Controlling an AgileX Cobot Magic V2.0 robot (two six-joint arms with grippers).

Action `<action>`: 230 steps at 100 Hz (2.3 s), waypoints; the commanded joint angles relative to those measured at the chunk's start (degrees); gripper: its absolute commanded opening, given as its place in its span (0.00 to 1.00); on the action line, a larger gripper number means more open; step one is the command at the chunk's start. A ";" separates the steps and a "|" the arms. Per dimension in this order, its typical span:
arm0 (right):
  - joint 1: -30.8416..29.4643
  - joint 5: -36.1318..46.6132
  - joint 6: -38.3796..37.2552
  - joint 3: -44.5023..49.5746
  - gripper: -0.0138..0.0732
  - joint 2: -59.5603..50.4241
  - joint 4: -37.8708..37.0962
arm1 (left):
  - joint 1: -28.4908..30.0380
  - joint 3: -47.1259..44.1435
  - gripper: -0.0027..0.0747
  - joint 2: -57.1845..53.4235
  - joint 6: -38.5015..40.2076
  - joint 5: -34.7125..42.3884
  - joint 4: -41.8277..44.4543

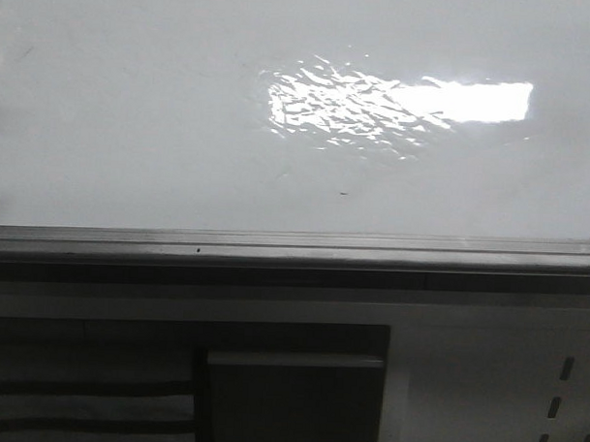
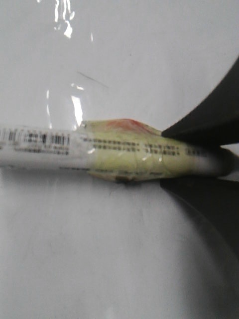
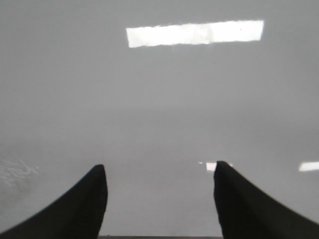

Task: Write number 4 on whiteboard

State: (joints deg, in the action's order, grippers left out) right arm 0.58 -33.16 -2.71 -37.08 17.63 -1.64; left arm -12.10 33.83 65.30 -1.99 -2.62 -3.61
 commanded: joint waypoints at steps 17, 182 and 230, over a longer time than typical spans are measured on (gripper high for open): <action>1.16 -14.21 6.04 -13.11 0.64 7.98 4.66 | -7.11 10.54 0.01 -4.75 -4.29 -19.91 5.49; 26.95 -22.95 73.05 -25.64 0.58 49.75 48.12 | -35.19 29.45 0.01 4.57 -48.53 -43.67 -22.36; 26.95 -22.96 73.05 -25.64 0.10 49.75 48.35 | -35.19 29.45 0.05 4.46 -48.53 -43.67 -21.81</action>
State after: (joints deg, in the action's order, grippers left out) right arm 27.47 -57.55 69.83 -60.74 68.34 44.14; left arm -46.77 61.32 71.09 -51.01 -48.66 -23.63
